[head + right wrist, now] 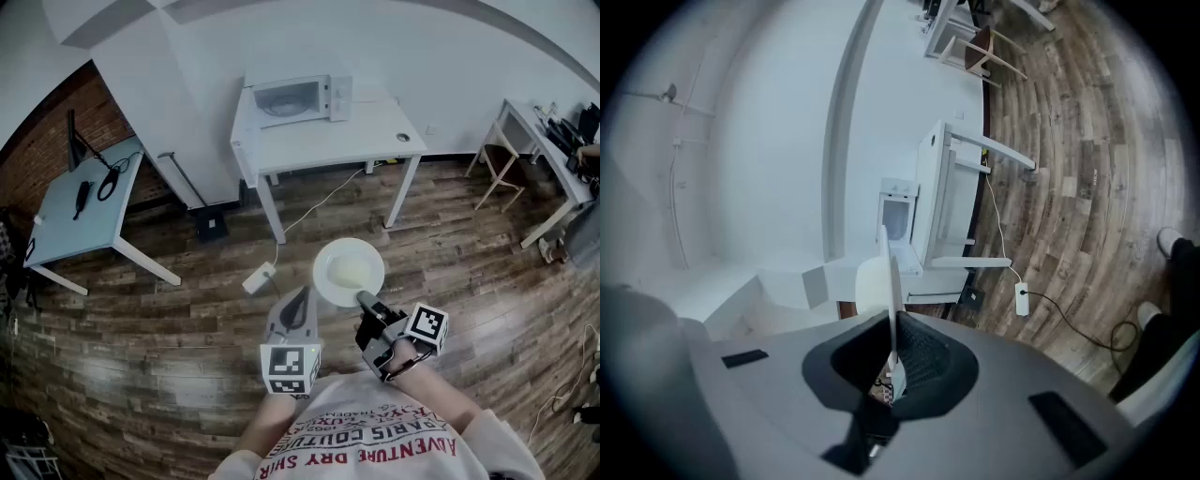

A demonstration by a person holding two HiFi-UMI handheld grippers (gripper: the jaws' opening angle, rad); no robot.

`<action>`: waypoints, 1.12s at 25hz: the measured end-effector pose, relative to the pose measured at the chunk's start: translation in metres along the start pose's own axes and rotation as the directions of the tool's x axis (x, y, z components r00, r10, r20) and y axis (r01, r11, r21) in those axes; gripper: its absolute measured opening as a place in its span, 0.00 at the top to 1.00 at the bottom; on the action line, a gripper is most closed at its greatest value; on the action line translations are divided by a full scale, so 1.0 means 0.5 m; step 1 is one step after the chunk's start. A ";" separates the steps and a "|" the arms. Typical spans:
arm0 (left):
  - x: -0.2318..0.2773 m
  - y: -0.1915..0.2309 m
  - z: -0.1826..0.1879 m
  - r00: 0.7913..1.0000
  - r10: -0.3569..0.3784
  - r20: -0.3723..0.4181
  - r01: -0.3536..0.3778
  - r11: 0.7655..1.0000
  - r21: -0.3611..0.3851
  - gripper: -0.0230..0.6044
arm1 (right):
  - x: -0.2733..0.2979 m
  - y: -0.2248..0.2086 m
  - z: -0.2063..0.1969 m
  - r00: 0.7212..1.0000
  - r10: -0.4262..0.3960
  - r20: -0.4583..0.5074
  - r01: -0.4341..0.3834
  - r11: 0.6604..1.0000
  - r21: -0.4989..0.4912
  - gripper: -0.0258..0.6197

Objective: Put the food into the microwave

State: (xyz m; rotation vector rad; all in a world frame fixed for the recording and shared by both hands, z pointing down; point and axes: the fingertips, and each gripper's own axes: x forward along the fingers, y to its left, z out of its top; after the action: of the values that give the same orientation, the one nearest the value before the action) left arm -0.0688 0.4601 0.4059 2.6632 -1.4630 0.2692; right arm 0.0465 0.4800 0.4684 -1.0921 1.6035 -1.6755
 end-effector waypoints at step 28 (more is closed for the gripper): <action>0.057 0.067 -0.002 1.000 -0.009 -0.008 0.008 0.997 -0.077 0.96 | 0.068 0.002 0.023 1.000 -0.031 0.001 0.031 0.999 0.023 0.92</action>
State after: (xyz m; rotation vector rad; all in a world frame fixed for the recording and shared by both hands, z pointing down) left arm -0.0823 0.4188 0.4124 2.6036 -1.4289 0.2185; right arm 0.0389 0.4452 0.4724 -1.1114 1.5705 -1.7089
